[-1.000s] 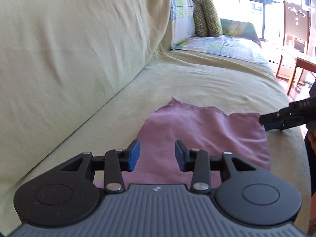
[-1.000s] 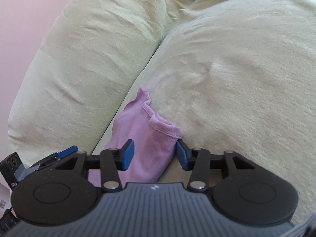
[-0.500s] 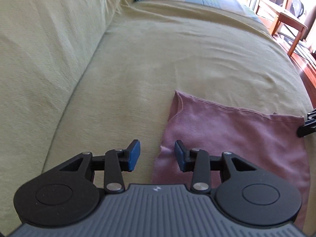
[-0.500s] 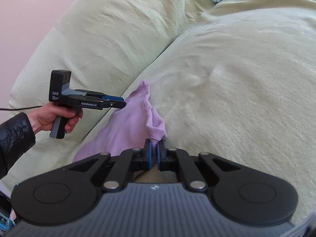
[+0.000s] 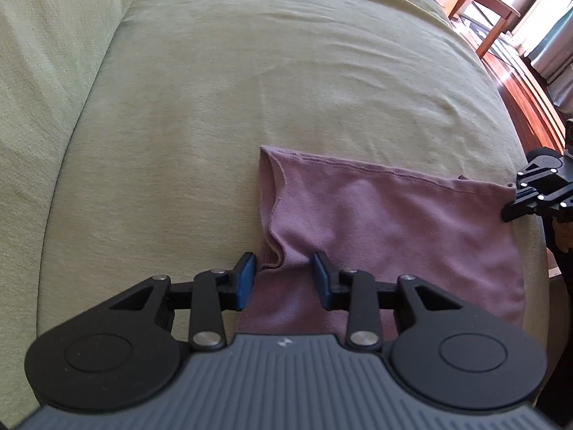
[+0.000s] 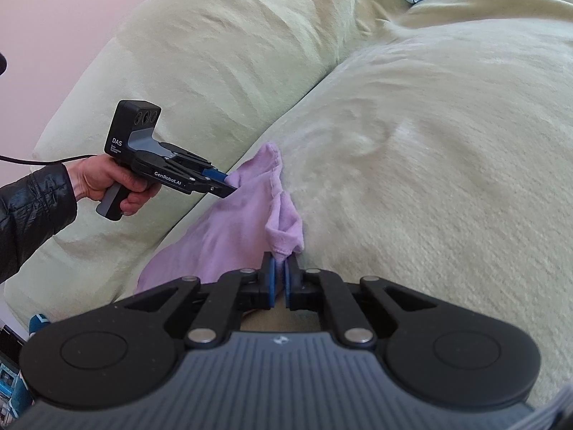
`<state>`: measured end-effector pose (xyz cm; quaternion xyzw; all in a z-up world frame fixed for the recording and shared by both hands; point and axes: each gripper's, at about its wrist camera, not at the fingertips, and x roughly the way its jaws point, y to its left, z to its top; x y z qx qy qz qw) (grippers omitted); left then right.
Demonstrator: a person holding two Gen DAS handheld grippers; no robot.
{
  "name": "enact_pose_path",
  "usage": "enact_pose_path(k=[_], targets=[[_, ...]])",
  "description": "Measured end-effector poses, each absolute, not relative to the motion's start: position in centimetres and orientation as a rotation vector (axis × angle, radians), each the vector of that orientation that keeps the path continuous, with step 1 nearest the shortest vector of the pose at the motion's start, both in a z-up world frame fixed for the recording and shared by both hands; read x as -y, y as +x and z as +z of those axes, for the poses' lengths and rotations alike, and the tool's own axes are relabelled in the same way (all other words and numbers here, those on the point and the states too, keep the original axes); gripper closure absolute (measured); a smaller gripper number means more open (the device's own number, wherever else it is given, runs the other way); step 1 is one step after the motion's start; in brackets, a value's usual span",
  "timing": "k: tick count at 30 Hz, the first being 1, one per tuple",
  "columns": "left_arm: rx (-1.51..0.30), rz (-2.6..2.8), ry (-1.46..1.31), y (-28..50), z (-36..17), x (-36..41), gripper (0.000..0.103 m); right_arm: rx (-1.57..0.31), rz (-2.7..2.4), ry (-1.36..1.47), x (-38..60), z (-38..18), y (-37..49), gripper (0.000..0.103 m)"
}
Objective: Fold clothes
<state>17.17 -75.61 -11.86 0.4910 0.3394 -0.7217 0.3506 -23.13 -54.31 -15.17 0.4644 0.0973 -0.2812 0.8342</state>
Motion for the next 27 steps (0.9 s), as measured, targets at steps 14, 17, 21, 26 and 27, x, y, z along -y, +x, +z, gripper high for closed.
enact_pose_path(k=[14,17,21,26,27], targets=[[-0.621,-1.858,1.138,16.7,-9.5,70.1,0.1,-0.179,-0.562,0.994,53.9,-14.7,-22.5,0.073],[-0.618,-1.84,1.097,17.5,-9.4,69.2,0.1,-0.157,-0.56,1.028,54.4,-14.8,-22.0,0.075],[-0.586,-1.837,1.034,17.9,-9.0,68.3,0.1,-0.152,-0.588,1.073,55.1,-14.9,-21.7,0.099],[-0.522,-1.826,0.909,18.6,-7.2,66.6,0.1,-0.148,-0.594,0.918,55.3,-12.1,-21.4,0.099],[-0.505,-1.819,0.858,19.0,-6.2,66.1,0.101,-0.146,-0.593,0.863,55.6,-11.0,-21.3,0.099]])
